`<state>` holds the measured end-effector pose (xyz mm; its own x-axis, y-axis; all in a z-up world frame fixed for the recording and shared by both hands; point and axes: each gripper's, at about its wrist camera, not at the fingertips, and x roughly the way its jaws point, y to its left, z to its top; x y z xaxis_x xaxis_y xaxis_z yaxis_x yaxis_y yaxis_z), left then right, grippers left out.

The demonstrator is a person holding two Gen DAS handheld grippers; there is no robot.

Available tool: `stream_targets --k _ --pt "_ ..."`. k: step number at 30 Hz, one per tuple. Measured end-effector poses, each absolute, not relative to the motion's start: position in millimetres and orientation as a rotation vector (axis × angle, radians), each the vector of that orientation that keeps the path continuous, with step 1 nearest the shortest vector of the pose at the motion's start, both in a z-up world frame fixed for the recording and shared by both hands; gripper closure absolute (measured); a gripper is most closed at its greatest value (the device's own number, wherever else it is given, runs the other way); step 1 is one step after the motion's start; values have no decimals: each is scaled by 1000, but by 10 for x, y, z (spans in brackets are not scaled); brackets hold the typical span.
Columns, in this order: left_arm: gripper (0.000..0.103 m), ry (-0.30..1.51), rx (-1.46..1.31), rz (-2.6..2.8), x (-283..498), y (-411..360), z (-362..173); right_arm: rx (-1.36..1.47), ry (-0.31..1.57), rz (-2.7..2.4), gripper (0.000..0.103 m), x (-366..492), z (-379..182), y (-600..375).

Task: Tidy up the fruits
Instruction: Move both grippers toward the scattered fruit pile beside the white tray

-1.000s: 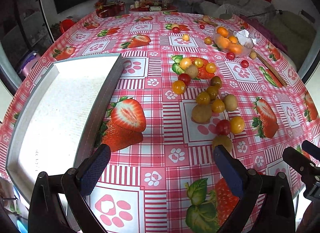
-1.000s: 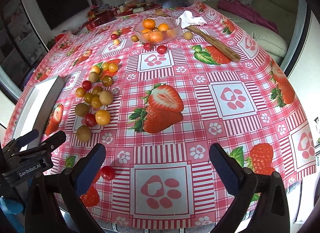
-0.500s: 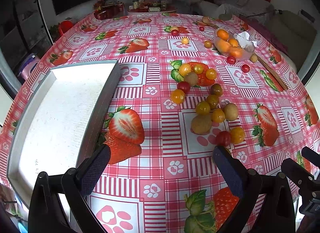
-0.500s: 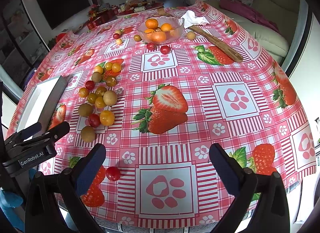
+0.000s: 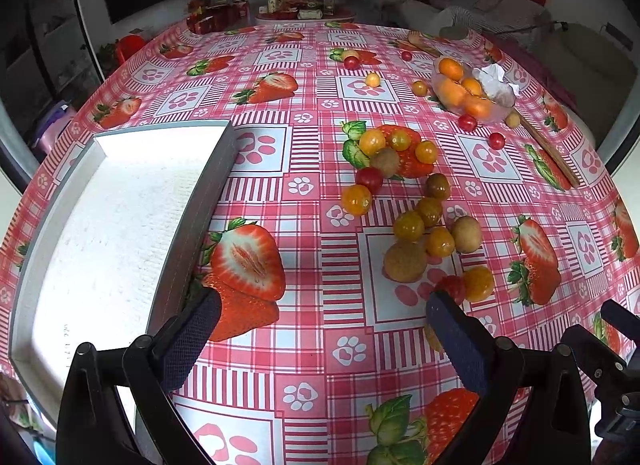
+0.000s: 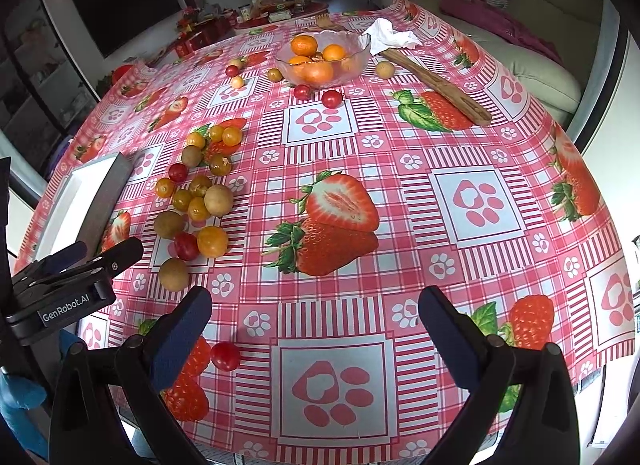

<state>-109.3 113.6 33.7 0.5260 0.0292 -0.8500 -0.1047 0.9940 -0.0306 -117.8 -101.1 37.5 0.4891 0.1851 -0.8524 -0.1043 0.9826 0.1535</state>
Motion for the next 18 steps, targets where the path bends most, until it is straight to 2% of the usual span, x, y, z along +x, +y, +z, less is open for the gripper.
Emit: stream_targets --k 18 --pt "0 1029 -48 16 -840 967 191 76 1065 262 0 -1351 278 -899"
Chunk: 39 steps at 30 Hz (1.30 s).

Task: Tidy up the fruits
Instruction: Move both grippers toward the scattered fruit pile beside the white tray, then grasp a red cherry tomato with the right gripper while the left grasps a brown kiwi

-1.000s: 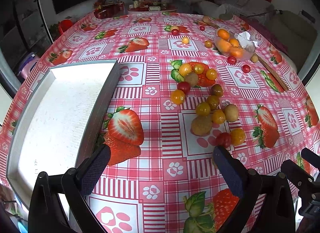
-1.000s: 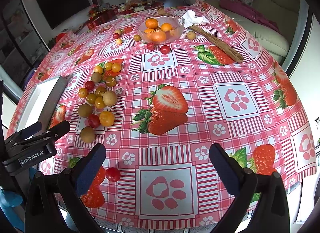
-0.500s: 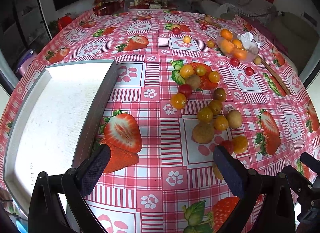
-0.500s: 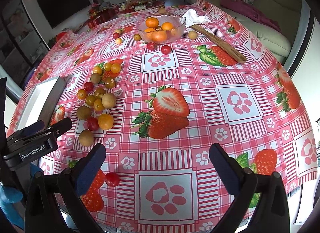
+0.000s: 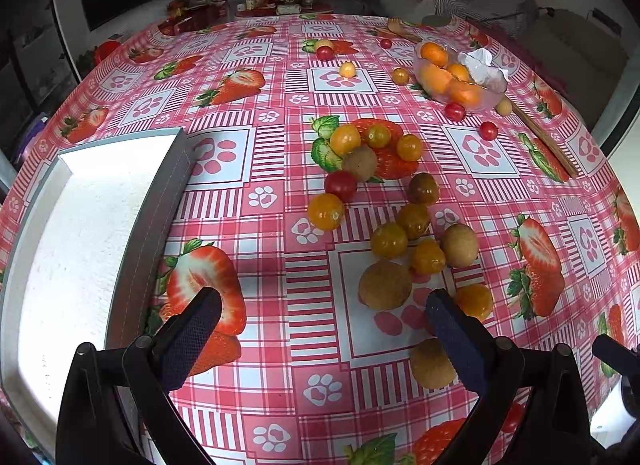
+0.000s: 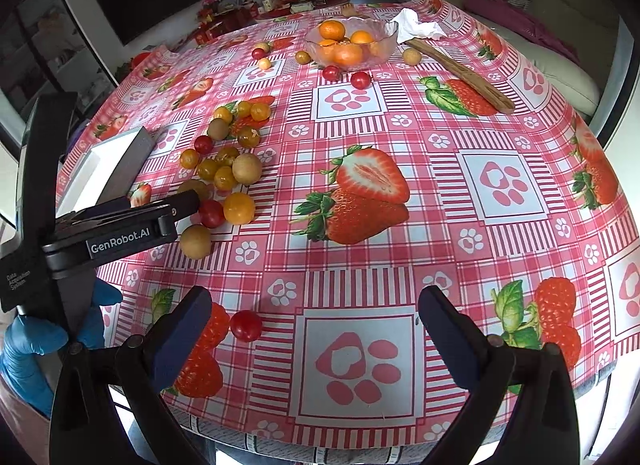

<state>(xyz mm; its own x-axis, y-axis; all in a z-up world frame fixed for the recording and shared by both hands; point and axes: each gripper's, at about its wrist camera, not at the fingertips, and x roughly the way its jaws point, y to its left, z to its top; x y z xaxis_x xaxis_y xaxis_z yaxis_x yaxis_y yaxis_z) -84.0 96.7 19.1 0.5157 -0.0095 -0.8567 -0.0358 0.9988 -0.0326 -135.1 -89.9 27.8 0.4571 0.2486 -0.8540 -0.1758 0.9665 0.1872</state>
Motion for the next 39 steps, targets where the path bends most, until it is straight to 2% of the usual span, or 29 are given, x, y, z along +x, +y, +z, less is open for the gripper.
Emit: stream_targets --k 5,6,8,9,10,12,14,15,16,17,18,19,20,21,30,39 --pt "1 1021 -50 -4 -770 936 189 57 1070 283 1 -1386 194 -777" --pt "11 1021 -48 -7 -763 928 187 47 1071 286 2 -1393 178 -744" --pt "23 1053 -45 -22 -729 905 149 24 1069 292 3 -1418 146 -673" --pt "29 1072 -47 -32 -719 892 115 14 1069 298 13 -1434 130 -639" --pt "28 1066 -33 -27 -733 865 104 2 1075 304 18 -1441 110 -602" --pt "30 1059 -14 -35 -753 819 105 -51 1070 293 24 -1470 88 -518" --pt "36 1056 -14 -37 -757 808 116 -92 1062 296 28 -1506 78 -450" --pt "46 1054 -12 -35 -755 805 122 -110 1057 295 32 -1521 75 -421" --pt "61 1047 -3 -34 -753 800 133 -130 1053 292 35 -1533 73 -396" --pt "68 1044 0 -46 -751 793 143 -152 1047 284 44 -1548 76 -373" --pt "74 1045 -1 -53 -751 788 150 -166 1039 279 58 -1560 80 -364" --pt "74 1047 -4 -57 -747 789 154 -160 1035 289 67 -1566 91 -365" --pt "74 1048 -15 -64 -753 796 159 -153 1036 290 81 -1563 96 -370" --pt "74 1048 -27 -69 -767 806 167 -144 1040 285 83 -1556 101 -382" --pt "74 977 -35 -86 -1003 945 458 39 1078 345 83 -1495 206 -532" --pt "74 923 -67 -22 -1298 1575 694 89 1048 411 83 -1463 478 -369"
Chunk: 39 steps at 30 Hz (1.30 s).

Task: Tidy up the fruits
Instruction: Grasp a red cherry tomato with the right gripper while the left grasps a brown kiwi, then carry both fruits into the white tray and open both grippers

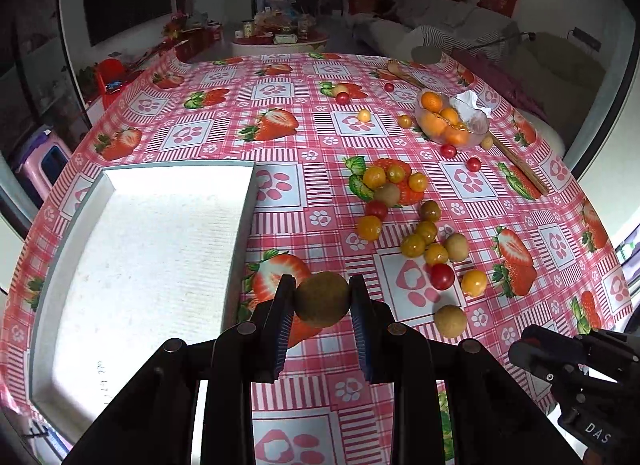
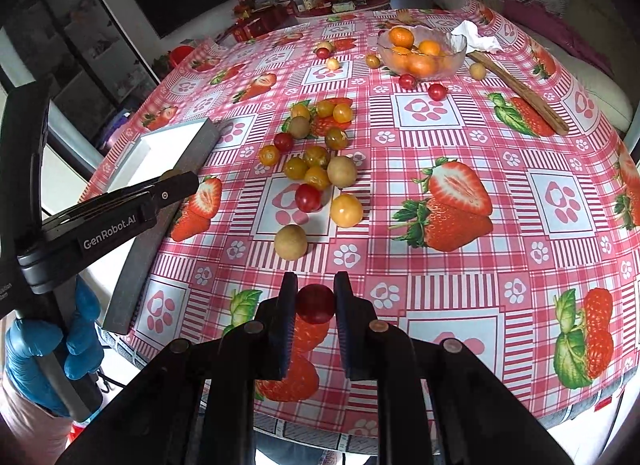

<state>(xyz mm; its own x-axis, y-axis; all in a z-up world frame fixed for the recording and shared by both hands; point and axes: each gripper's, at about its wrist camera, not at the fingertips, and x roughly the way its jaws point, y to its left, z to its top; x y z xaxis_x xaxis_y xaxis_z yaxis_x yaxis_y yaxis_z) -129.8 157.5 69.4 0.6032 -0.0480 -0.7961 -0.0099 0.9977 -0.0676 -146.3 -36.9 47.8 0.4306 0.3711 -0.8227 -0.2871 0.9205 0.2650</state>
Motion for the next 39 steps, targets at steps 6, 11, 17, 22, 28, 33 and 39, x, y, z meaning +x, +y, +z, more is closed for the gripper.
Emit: stream_targets --k 6,11,17,22,28,33,39 --pt "74 901 -106 70 -1534 2187 740 38 1024 478 83 -1442 636 59" --pt "74 901 -109 166 -1739 2692 707 -3 1026 566 83 -1402 695 597" --pt "74 935 -132 273 -1944 3202 538 -38 1039 682 83 -1329 720 1318" --pt "74 975 -142 310 -2002 3380 358 -80 1072 760 83 -1273 653 1893" --pt "74 1000 -137 309 -1989 3389 246 -172 1128 766 83 -1226 381 2312" --pt "74 1015 -114 311 -1988 3374 193 -206 1176 744 82 -1193 184 2408" --pt "21 966 -77 345 -2025 3362 247 -203 1194 748 58 -1147 163 2439"
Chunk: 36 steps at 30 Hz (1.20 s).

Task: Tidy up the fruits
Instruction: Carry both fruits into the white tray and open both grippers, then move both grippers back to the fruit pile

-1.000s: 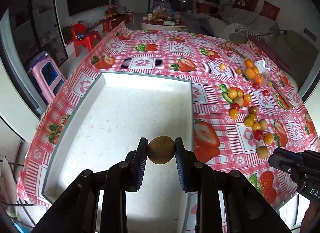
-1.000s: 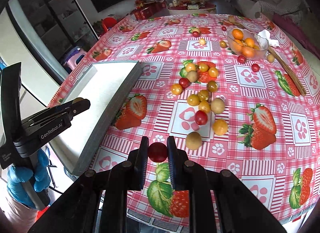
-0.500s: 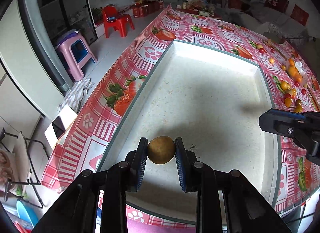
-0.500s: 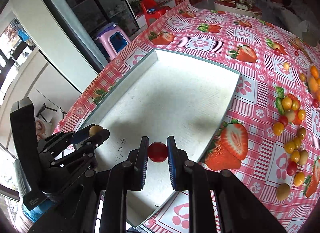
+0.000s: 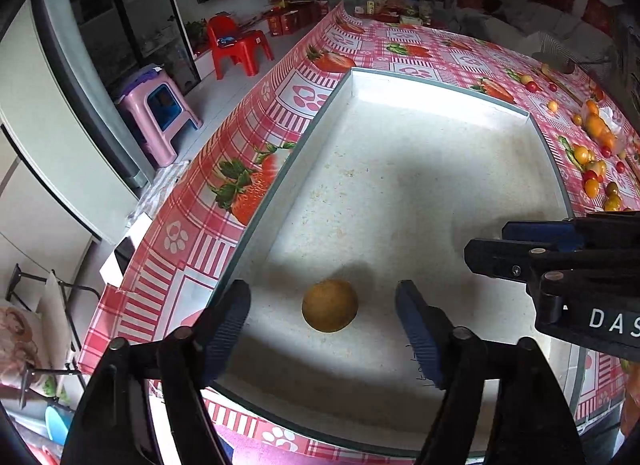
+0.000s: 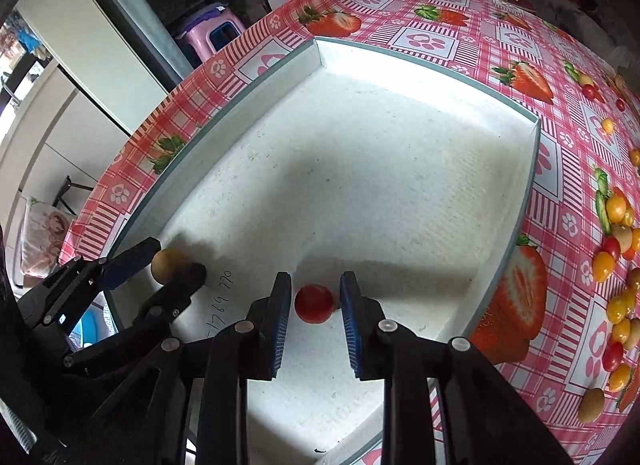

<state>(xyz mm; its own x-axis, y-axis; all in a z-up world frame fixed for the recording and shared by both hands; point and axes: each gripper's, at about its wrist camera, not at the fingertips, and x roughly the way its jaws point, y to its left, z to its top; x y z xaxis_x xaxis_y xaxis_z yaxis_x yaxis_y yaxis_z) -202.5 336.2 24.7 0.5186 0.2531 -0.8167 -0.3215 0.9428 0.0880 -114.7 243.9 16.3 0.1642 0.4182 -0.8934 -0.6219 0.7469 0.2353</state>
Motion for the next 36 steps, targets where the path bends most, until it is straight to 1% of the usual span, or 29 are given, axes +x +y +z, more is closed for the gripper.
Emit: stream_targets --k 1,2,3,8,13,21,28,36 --pt "21 955 -71 342 -2034 3349 271 -193 1181 753 47 -1147 208 2421" --pt "21 955 -66 338 -2034 3340 287 -184 1154 751 33 -1153 280 2393" --pt "21 957 -67 336 -2028 3334 300 -179 1120 744 27 -1166 357 2351" --pt "21 944 -92 319 -1986 3259 400 -174 1006 701 27 -1231 651 2037" --pt "21 924 -69 294 -1895 3038 527 -63 983 586 27 -1106 613 1397" --pt "21 910 -27 166 -1558 2377 730 93 1108 431 27 -763 205 416" --pt "21 941 15 49 -1124 1626 662 -11 1018 392 26 -799 309 69" --pt "21 996 40 2 -644 1196 354 12 1032 308 26 -653 225 -480"
